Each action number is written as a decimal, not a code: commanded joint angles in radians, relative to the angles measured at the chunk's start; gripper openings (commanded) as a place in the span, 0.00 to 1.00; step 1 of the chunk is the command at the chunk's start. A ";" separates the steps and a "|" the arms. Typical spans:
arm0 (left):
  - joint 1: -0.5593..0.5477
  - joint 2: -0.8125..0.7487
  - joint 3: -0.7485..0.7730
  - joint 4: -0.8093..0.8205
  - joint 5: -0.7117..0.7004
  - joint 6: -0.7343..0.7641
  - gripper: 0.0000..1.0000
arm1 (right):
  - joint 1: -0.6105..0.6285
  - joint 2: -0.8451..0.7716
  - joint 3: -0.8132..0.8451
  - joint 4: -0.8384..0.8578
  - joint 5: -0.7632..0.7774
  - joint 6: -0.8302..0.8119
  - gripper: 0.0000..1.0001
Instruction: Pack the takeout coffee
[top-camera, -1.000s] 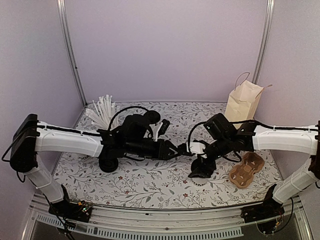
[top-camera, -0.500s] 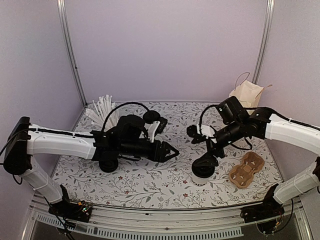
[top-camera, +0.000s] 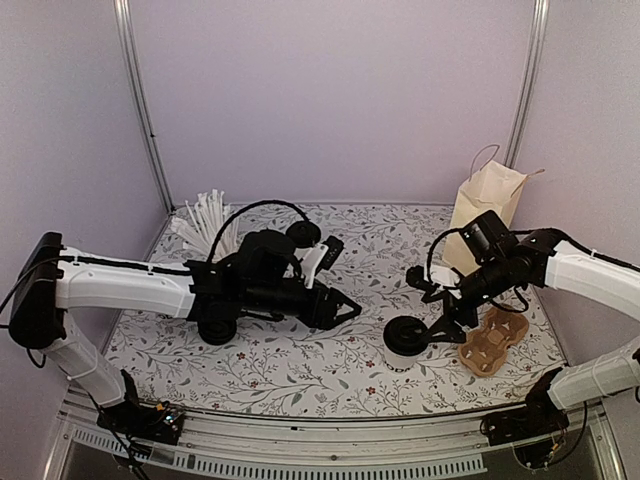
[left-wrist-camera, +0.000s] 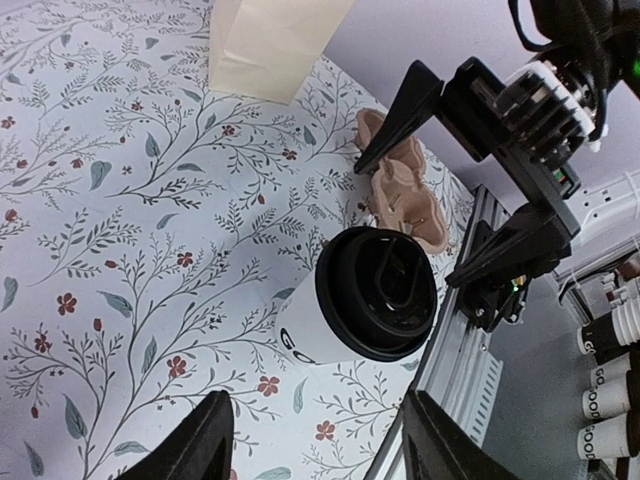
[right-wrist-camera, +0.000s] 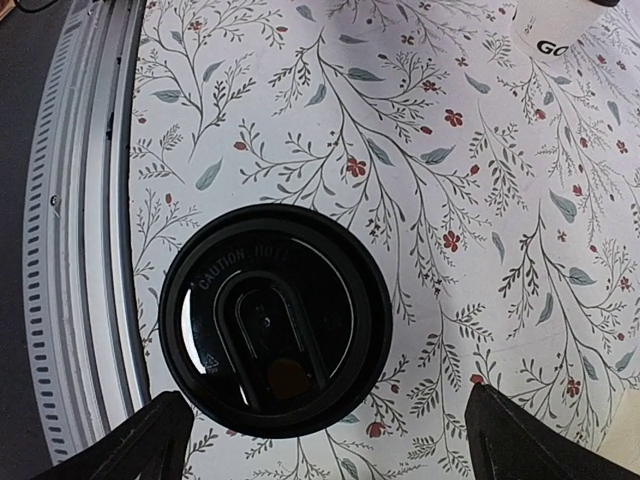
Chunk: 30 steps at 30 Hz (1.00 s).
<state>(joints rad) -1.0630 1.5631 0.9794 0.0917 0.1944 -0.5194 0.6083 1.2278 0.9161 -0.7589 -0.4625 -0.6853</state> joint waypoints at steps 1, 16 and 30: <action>-0.015 0.016 0.017 0.005 0.004 0.023 0.60 | -0.001 0.008 -0.021 -0.006 0.013 -0.017 0.99; -0.012 -0.016 -0.033 0.011 -0.051 0.010 0.60 | 0.115 0.039 0.021 0.037 0.064 -0.022 0.94; -0.005 -0.021 -0.054 0.009 -0.061 -0.005 0.60 | 0.141 0.094 0.045 0.045 0.063 -0.019 0.74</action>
<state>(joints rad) -1.0660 1.5696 0.9463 0.0917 0.1444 -0.5209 0.7357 1.3003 0.9314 -0.7303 -0.4019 -0.7006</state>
